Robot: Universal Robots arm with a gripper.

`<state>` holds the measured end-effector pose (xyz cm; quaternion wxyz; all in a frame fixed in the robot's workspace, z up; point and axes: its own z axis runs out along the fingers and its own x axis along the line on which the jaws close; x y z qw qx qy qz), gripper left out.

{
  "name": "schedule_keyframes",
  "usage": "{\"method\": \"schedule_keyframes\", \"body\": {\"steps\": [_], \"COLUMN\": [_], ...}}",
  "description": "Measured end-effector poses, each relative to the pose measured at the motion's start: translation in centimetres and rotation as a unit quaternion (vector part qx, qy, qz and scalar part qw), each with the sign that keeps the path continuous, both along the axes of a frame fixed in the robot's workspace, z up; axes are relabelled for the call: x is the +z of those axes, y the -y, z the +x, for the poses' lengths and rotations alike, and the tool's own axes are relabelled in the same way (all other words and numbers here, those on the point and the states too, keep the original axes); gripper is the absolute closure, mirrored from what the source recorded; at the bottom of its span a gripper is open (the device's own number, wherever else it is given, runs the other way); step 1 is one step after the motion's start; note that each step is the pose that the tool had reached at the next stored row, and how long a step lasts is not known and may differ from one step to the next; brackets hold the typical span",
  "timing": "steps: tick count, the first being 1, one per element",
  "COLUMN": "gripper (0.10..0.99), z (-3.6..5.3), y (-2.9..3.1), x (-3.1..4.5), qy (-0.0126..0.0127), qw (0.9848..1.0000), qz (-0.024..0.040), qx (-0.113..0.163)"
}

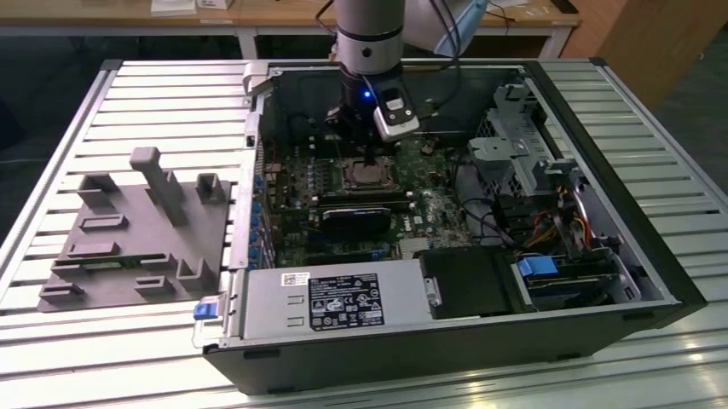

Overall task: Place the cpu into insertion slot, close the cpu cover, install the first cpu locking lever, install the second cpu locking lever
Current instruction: 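Close the cpu cover, then install the first cpu locking lever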

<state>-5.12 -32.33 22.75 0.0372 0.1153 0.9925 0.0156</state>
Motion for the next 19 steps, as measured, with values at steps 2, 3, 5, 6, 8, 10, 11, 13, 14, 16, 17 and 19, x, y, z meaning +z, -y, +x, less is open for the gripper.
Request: {"method": "schedule_keyframes", "body": {"steps": [2, 3, 5, 6, 8, 10, 11, 13, 14, 16, 17, 19], "gripper": [0.984, 0.984, 0.984, 0.984, 0.984, 0.984, 0.984, 0.984, 0.984, 0.984, 0.984, 0.984], "z": [-0.06, -0.07, -0.07, -0.07, -0.07, -0.07, -0.07, -0.07, -0.07, -0.07, -0.07, -0.07], "y": [0.0, 0.01, 0.01, 0.01, 0.01, 0.01, 0.01, 0.01, 0.01, 0.01, 0.01, 0.01], "x": [0.0, 0.04, 0.2, 0.27, 0.31, 0.32, 0.32, 0.32, 0.32, 0.32, 0.32, 0.32], "qy": [0.0008, 0.0007, 0.0008, 0.0009, 0.0011, 0.001, 0.001, 0.001, 0.001, 0.001, 0.001, 0.001], "qw": [1.0, 1.0, 1.0, 1.0, 1.0, 1.0, 1.0, 1.0, 1.0, 1.0, 1.0, 1.0], "qz": [0.0001, -0.0001, 0.0, 0.0001, 0.0004, 0.0004, 0.0005, 0.0005, 0.0006, 0.0006, 0.0006, 0.0006], "qx": [0.0, 0.0, 0.0, 0.0, 0.0, 0.0, 0.0, 0.0, 0.0, 0.0, 0.0, 0.0]}}
